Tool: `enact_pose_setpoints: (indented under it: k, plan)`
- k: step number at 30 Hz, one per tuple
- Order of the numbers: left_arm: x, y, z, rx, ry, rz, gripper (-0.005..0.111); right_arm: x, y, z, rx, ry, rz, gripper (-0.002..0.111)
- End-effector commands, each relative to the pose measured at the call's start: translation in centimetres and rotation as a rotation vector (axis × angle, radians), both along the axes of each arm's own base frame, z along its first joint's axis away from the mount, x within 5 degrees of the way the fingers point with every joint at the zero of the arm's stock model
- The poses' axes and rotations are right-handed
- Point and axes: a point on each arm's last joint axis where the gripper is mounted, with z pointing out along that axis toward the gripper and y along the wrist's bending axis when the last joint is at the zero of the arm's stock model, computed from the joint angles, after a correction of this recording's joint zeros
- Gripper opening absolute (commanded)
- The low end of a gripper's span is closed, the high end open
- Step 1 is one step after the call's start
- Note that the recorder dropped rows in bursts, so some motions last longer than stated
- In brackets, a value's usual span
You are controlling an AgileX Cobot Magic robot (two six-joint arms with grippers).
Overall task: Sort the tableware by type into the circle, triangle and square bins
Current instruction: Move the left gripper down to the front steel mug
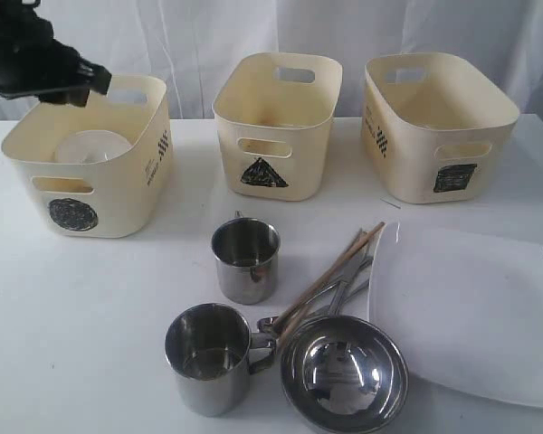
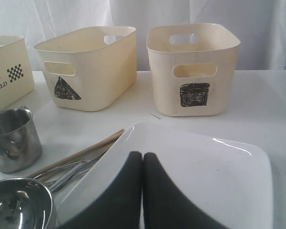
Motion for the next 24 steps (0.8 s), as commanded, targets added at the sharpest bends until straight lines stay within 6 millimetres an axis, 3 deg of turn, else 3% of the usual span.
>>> enact_pose_setpoints:
  k: [1, 7, 12, 17, 20, 24]
  plan:
    - [-3.7, -0.3, -2.1, -0.017, 0.087, -0.036, 0.048, 0.0, 0.0, 0.0, 0.004, -0.011, -0.007, 0.0]
    - [-7.6, -1.4, -5.8, -0.02, 0.158, -0.119, 0.048, 0.0, 0.0, 0.0, 0.004, -0.011, -0.007, 0.0]
    - [-9.9, -4.0, -8.6, -0.01, 0.207, -0.238, 0.048, 0.0, 0.0, 0.0, 0.004, -0.011, -0.007, 0.0]
    - [-9.7, -5.2, -9.9, -0.013, 0.224, -0.265, 0.05, 0.0, 0.0, 0.0, 0.004, -0.011, -0.007, 0.0]
    - [-9.8, -6.2, -10.4, -0.037, 0.243, -0.28, 0.065, 0.0, 0.0, 0.0, 0.004, -0.011, -0.007, 0.0]
    - [-10.6, -7.0, -10.4, -0.044, 0.258, -0.311, 0.068, 0.0, 0.0, 0.0, 0.004, -0.011, -0.007, 0.0]
